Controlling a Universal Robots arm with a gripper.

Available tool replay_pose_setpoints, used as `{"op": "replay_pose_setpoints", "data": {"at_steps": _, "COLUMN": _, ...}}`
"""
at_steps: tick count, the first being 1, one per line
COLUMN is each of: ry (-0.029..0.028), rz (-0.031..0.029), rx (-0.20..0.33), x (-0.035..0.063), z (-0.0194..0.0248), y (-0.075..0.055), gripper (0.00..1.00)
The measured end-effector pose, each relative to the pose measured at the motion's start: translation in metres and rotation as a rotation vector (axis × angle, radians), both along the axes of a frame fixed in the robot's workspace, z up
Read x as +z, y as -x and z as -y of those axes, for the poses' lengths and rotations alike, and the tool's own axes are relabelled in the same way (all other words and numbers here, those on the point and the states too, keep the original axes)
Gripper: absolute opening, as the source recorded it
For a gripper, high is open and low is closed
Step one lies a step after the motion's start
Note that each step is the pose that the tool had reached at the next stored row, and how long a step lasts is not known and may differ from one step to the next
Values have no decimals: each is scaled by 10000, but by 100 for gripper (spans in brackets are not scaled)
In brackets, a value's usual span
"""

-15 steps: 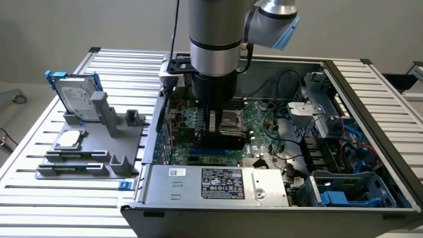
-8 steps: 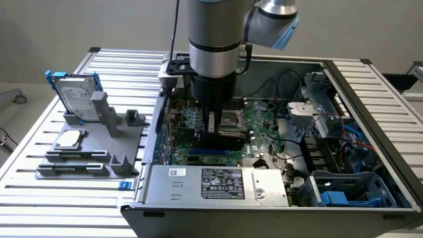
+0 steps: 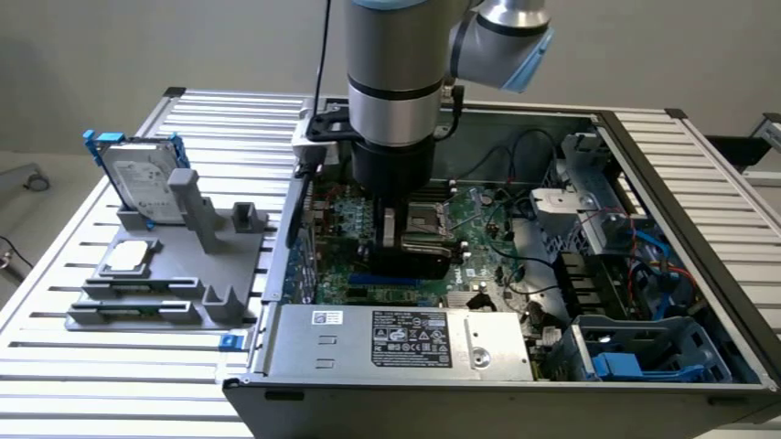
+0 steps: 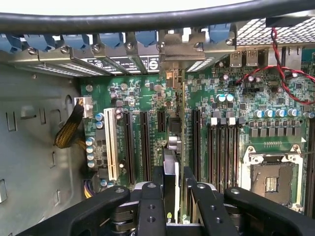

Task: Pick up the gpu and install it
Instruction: 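Insert the gpu into the slot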

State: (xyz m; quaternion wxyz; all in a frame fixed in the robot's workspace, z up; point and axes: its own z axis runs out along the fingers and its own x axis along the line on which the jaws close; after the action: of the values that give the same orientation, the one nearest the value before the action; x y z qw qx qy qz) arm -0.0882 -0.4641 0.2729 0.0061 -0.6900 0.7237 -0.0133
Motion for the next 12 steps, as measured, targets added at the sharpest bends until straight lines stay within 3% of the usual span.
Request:
{"op": "replay_pose_setpoints", "data": {"at_steps": 4, "ry": -11, "rz": -28, "rx": -8, "x": -19, "z": 0, "y": -1, "gripper": 27}}
{"op": "replay_pose_setpoints", "data": {"at_steps": 10, "ry": -30, "rz": -116, "rx": -20, "x": -39, "z": 0, "y": 0, "gripper": 27}}
{"op": "replay_pose_setpoints", "data": {"at_steps": 12, "ry": -57, "rz": -136, "rx": -21, "x": -44, "z": 0, "y": 0, "gripper": 27}}
